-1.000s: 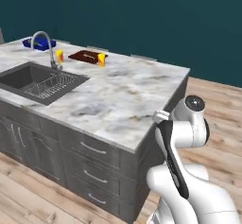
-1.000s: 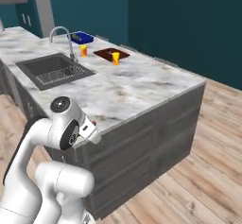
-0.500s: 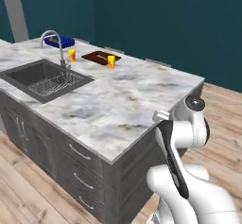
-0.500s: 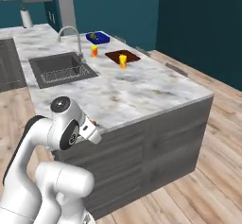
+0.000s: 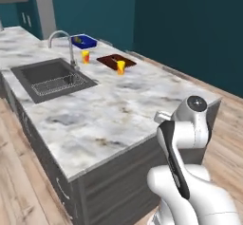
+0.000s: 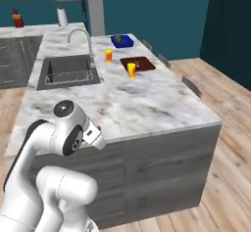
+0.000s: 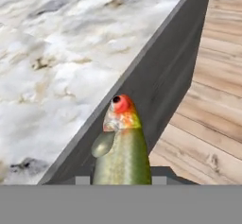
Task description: Gather the potato and avocado from the fridge and place them on a tray on the dining counter. Then gather the fishs from the fridge and place them on the other tray.
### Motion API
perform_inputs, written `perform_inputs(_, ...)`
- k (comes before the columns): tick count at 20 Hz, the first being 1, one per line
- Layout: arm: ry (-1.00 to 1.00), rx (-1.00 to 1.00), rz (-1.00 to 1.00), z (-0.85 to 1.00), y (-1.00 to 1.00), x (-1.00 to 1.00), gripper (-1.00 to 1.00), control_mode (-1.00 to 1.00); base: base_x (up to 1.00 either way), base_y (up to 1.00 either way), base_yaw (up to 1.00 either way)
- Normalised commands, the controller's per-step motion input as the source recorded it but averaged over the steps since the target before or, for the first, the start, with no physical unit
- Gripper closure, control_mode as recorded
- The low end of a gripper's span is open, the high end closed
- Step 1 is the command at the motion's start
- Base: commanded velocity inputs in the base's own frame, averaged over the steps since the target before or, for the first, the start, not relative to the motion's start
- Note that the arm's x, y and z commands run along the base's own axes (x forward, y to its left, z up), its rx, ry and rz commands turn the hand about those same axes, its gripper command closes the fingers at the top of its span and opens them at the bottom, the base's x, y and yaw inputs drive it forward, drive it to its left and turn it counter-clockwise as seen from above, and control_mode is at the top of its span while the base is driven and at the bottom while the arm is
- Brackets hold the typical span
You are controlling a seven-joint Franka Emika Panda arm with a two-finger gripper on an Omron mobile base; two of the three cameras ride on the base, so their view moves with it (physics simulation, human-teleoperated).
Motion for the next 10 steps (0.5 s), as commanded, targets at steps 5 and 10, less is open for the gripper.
perform_inputs(5,0.0,0.0,0.0,0.0,0.0,0.0,1.0,1.0,0.06,-1.0,0.47)
perform_inputs(10,0.0,0.0,0.0,0.0,0.0,0.0,1.0,1.0,0.01,-1.0,0.47)
